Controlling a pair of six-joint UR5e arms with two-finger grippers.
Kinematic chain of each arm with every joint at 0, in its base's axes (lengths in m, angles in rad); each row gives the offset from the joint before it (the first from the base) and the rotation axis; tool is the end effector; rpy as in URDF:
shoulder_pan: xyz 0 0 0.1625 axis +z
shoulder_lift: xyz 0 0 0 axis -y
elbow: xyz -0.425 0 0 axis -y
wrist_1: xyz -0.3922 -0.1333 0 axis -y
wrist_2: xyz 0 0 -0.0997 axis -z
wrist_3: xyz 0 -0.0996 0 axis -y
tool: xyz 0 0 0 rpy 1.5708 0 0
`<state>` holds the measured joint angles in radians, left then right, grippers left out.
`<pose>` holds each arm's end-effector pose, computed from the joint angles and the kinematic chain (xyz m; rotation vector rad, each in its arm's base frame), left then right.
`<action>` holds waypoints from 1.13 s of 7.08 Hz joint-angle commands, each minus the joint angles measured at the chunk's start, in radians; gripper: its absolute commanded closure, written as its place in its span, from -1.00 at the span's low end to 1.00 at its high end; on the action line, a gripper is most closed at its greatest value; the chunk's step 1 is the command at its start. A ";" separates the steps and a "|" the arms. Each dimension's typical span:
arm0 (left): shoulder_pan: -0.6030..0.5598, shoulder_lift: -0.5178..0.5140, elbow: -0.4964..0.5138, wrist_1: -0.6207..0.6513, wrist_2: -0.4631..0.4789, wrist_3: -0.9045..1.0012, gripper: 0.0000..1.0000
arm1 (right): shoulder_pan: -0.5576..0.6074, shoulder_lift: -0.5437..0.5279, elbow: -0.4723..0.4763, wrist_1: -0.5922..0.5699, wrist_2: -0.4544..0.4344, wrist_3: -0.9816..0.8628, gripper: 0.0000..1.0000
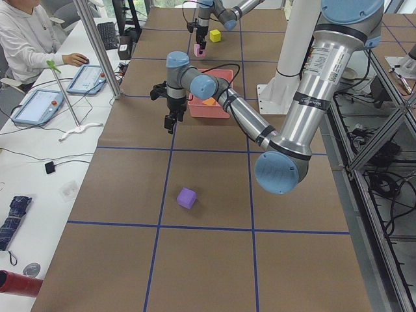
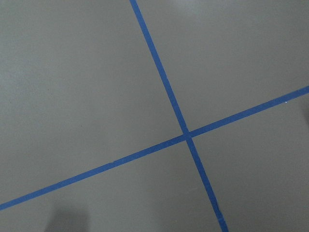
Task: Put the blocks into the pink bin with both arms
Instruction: 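Carry the light pink cube with the right gripper over the bin and lower it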
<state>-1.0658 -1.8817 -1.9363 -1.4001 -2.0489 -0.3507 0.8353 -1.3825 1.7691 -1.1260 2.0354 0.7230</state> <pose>0.1972 -0.5376 0.3507 0.2578 0.6330 0.2691 -0.3206 -0.4864 0.4184 0.3172 -0.8700 -0.2046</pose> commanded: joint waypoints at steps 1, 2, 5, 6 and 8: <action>-0.106 0.099 0.035 -0.090 -0.025 0.144 -1.00 | -0.001 0.103 0.115 -0.215 0.002 0.140 1.00; -0.159 0.157 0.087 -0.167 -0.095 0.235 -1.00 | -0.007 0.149 0.183 -0.330 0.002 0.207 1.00; -0.183 0.256 0.279 -0.532 -0.146 0.275 -1.00 | -0.118 0.333 0.214 -0.520 -0.077 0.456 1.00; -0.184 0.256 0.290 -0.536 -0.171 0.280 -1.00 | -0.177 0.402 0.211 -0.585 -0.139 0.539 1.00; -0.184 0.294 0.292 -0.594 -0.208 0.277 -1.00 | -0.293 0.489 0.181 -0.659 -0.249 0.663 1.00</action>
<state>-1.2491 -1.6066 -1.6492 -1.9561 -2.2427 -0.0728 0.6155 -0.9449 1.9725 -1.7493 1.8593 1.3024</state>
